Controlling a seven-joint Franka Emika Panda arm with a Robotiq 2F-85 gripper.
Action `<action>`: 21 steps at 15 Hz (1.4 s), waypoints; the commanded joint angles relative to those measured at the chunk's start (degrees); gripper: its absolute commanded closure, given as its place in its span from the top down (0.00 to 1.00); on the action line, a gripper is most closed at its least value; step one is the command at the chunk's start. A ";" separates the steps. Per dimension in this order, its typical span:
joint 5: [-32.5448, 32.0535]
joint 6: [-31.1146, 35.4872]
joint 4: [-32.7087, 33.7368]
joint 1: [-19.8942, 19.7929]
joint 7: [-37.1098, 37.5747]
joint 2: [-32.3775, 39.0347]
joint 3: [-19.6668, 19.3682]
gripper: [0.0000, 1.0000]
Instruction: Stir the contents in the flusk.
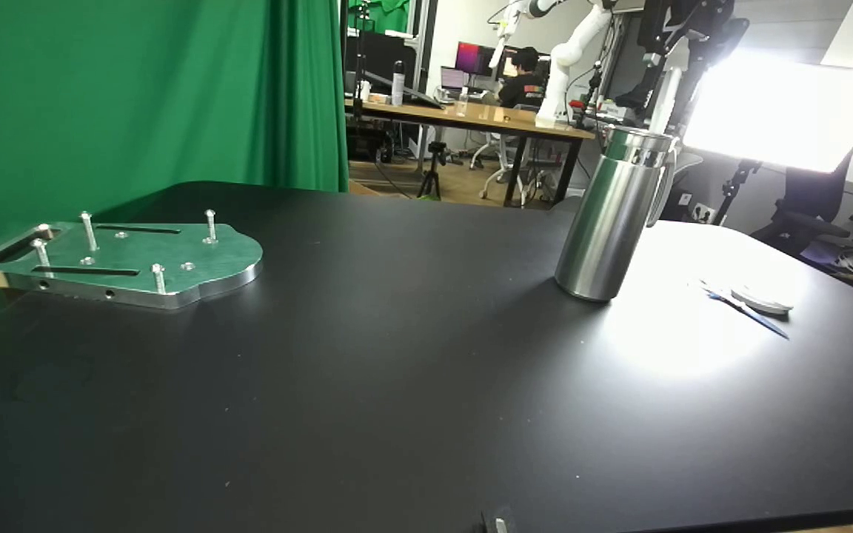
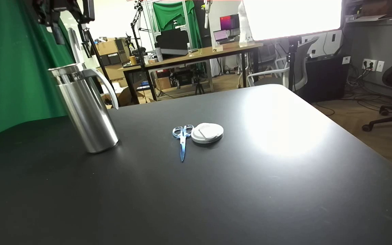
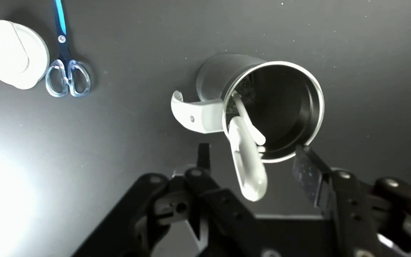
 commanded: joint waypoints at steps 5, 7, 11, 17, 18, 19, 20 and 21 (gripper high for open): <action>-2.55 -7.22 5.91 -1.30 5.27 2.24 0.45 0.05; -3.11 -9.60 6.64 -1.59 5.42 1.27 0.36 0.00; -4.50 -14.06 7.86 -2.32 4.31 -2.44 0.12 0.04; -4.65 -19.65 9.61 -3.31 2.38 -8.54 -0.40 0.04; -4.77 -19.77 9.49 -3.36 2.31 -9.22 -0.44 0.04; -4.91 -19.64 9.31 -3.37 2.36 -9.78 -0.44 0.04; -5.25 -19.02 8.91 -3.30 2.78 -9.88 -0.32 0.04; -5.68 -18.21 8.44 -3.16 2.92 -10.01 -0.18 0.04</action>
